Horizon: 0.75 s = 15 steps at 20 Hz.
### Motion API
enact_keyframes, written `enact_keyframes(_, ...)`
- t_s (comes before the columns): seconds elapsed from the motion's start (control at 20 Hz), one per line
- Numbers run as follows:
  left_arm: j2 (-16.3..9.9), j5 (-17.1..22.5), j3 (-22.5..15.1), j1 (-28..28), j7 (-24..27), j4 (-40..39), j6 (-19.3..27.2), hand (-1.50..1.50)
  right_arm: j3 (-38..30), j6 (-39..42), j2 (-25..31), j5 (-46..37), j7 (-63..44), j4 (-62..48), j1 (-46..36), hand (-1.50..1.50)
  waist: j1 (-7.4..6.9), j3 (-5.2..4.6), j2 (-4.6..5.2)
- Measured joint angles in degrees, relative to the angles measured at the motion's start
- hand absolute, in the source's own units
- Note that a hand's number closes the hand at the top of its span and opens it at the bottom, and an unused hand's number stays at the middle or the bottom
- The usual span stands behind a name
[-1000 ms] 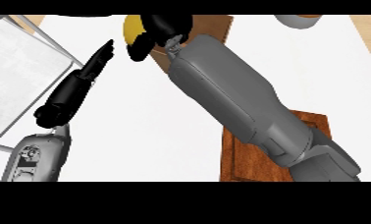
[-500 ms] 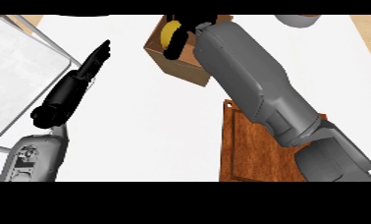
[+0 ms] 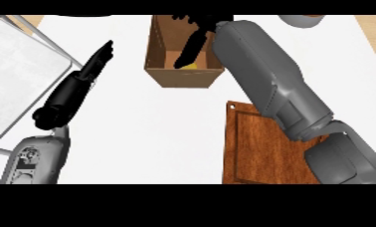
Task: Pick the lemon from the cutting board and place it in the cardboard box
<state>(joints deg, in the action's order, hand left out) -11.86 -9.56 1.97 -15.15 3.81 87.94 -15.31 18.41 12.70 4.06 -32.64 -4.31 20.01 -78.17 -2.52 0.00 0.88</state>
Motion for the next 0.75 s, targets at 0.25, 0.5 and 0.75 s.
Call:
enact_keyframes(0.25,0.06,-0.22,0.14,0.63,0.05,0.39,0.37,0.00,-9.90,-6.99,-0.37,8.61,6.81,3.29,1.55,-1.50,0.41,0.14,0.01)
enact_keyframes(0.5,0.06,-0.42,0.04,1.00,0.34,0.48,0.38,0.00,-22.93,-12.32,-1.49,20.39,8.00,4.68,2.15,-1.50,0.37,0.14,0.04)
enact_keyframes(0.75,0.18,-0.32,0.08,1.44,1.14,0.13,0.19,0.00,-30.75,-14.82,1.25,26.43,9.92,2.56,2.80,-1.50,0.13,0.05,0.16)
